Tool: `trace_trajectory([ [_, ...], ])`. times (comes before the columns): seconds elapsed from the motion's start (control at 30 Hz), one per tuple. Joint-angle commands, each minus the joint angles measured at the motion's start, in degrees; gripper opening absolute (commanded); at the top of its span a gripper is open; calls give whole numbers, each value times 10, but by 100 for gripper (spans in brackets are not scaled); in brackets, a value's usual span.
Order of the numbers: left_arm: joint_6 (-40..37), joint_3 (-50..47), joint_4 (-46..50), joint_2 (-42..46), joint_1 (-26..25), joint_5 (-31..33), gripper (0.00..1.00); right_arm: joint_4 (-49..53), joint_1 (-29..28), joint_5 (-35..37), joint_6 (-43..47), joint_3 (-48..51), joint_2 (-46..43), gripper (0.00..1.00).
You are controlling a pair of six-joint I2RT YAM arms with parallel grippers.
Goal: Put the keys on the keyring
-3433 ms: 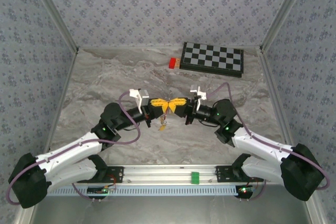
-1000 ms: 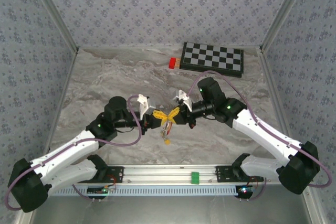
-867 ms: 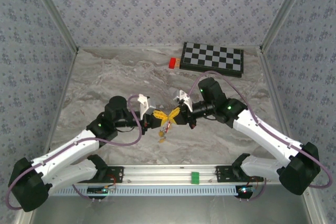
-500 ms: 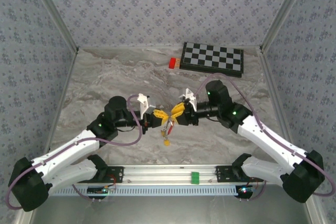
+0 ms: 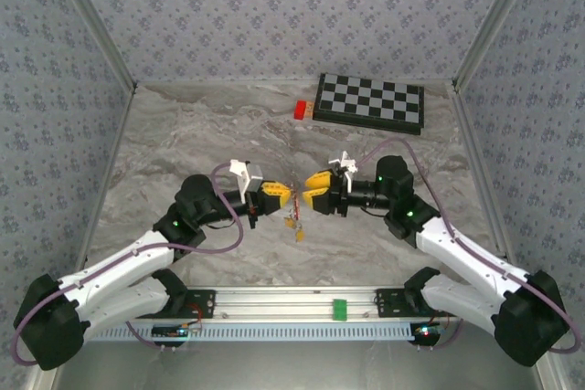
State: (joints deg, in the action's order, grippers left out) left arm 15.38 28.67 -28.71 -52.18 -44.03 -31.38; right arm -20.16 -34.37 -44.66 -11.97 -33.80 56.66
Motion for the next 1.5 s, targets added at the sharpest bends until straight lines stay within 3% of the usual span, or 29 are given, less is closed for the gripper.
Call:
trace_trajectory([
  [0.0, 17, 5, -56, 6, -3, 11, 0, -83, 0, -22, -45, 3, 12, 39],
  [0.13, 19, 5, -57, 5, -6, 10, 0, -92, -5, -28, -49, -1, 28, 26],
  [0.57, 22, 6, -68, 7, -11, 15, 0, -53, -20, -32, -27, -6, 45, 16],
  [0.83, 20, 1, -65, 18, -11, 34, 0, -80, -7, 30, -46, 23, -2, 34],
  [0.97, 21, 1, -66, 16, -11, 33, 0, -111, -1, 32, -65, 31, -17, 36],
  [1.07, 21, 0, -69, 13, -11, 33, 0, -134, -2, 27, -82, 31, -15, 44],
  [1.47, 22, 2, -71, 11, -13, 33, 0, -161, -35, 1, -83, 5, 32, 41],
])
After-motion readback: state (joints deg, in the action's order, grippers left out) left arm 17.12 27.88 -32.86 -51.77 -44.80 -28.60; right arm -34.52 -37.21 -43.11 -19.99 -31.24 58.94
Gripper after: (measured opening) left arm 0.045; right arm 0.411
